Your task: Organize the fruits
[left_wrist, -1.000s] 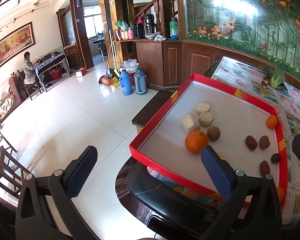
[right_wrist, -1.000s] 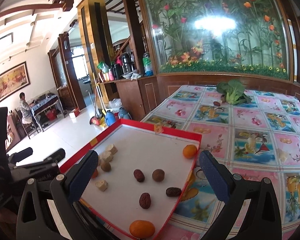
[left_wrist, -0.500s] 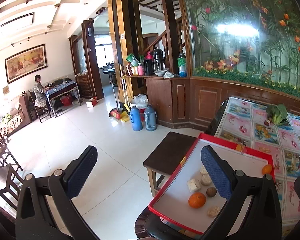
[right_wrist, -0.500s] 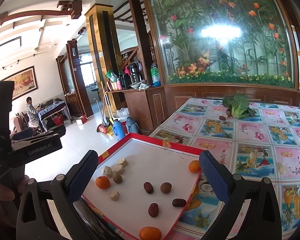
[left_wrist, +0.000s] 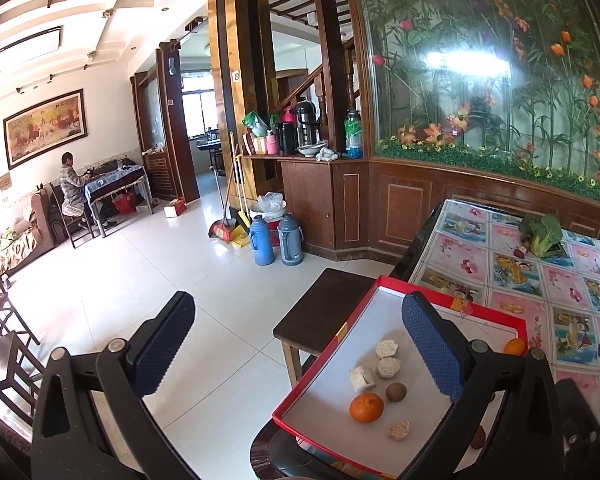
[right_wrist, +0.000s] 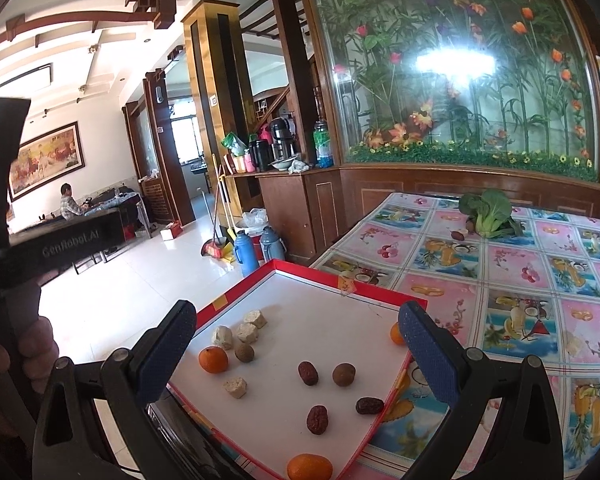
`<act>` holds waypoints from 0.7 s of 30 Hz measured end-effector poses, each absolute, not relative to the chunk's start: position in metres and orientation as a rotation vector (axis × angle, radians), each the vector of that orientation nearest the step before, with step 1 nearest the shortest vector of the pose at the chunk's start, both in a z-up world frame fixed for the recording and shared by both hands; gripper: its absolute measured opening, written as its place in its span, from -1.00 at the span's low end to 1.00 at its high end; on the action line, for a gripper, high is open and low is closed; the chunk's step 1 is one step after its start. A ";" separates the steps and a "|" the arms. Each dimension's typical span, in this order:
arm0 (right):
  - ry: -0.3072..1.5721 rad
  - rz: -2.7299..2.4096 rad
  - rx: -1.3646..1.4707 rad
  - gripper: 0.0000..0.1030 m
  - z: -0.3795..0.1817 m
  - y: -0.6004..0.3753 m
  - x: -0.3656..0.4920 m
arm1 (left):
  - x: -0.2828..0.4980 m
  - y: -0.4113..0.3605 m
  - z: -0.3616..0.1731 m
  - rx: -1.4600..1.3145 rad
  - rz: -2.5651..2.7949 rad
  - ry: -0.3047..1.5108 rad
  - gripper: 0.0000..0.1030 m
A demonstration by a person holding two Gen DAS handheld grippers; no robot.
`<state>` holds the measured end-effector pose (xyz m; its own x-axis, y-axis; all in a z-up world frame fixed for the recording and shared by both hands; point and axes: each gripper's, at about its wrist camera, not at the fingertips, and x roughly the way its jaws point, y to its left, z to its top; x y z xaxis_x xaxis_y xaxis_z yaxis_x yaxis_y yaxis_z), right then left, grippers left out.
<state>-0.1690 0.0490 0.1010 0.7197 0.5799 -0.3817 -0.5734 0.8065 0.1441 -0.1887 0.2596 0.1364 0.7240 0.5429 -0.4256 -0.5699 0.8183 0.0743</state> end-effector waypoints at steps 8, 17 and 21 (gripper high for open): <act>0.323 0.643 0.063 0.96 0.135 0.035 -0.184 | -0.197 0.260 0.162 -0.049 0.629 0.390 1.00; 0.203 0.668 0.136 0.98 0.191 0.015 -0.203 | -0.211 0.253 0.203 -0.007 0.674 0.314 1.00; 0.201 0.684 0.118 0.98 0.184 0.021 -0.206 | -0.222 0.249 0.220 -0.009 0.691 0.280 1.00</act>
<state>-0.2062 0.0213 0.1838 0.7566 0.6376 -0.1454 -0.6149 0.7693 0.1736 -0.2219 0.2494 0.2204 0.7345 0.6277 -0.2578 -0.6300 0.7720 0.0845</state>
